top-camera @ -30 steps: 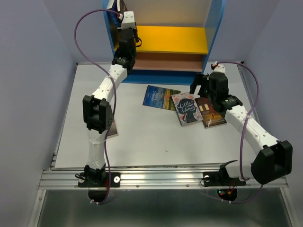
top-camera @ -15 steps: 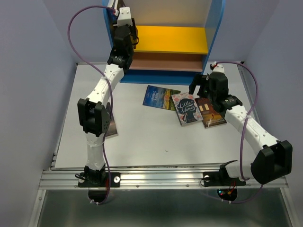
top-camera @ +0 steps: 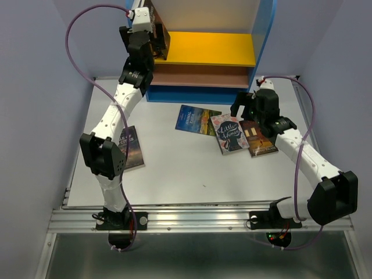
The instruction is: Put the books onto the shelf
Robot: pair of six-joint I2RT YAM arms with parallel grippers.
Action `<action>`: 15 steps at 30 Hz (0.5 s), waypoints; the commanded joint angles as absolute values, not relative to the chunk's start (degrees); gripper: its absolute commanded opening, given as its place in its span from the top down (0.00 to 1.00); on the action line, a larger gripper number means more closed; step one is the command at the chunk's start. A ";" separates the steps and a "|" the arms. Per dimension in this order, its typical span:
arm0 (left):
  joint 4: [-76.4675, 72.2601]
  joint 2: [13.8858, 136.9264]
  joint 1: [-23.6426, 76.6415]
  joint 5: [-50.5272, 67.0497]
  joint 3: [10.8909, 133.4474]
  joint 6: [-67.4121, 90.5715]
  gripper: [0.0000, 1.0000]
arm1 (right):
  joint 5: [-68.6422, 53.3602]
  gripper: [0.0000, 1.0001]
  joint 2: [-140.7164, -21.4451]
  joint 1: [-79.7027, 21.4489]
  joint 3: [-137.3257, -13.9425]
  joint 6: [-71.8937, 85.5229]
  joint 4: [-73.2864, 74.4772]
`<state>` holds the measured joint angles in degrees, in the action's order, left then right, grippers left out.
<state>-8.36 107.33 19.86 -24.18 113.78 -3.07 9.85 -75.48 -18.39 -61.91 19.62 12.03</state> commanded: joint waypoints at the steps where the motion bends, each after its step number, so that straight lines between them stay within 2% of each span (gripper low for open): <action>1: -5.98 101.96 19.86 -24.26 111.63 -1.50 0.01 | 8.00 0.00 -75.59 -18.11 -64.42 18.72 11.07; 11: -6.41 83.53 21.62 -16.79 87.82 10.71 0.01 | 6.94 0.00 -79.10 -17.58 -64.77 17.49 12.30; 15: -7.29 78.59 23.55 -12.58 75.19 17.99 0.01 | 2.65 0.00 -85.66 -14.60 -66.35 20.38 13.71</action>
<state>-4.43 83.44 21.98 -17.56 82.50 9.82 6.04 -81.45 -17.06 -63.00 18.46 12.47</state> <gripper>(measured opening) 0.989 0.998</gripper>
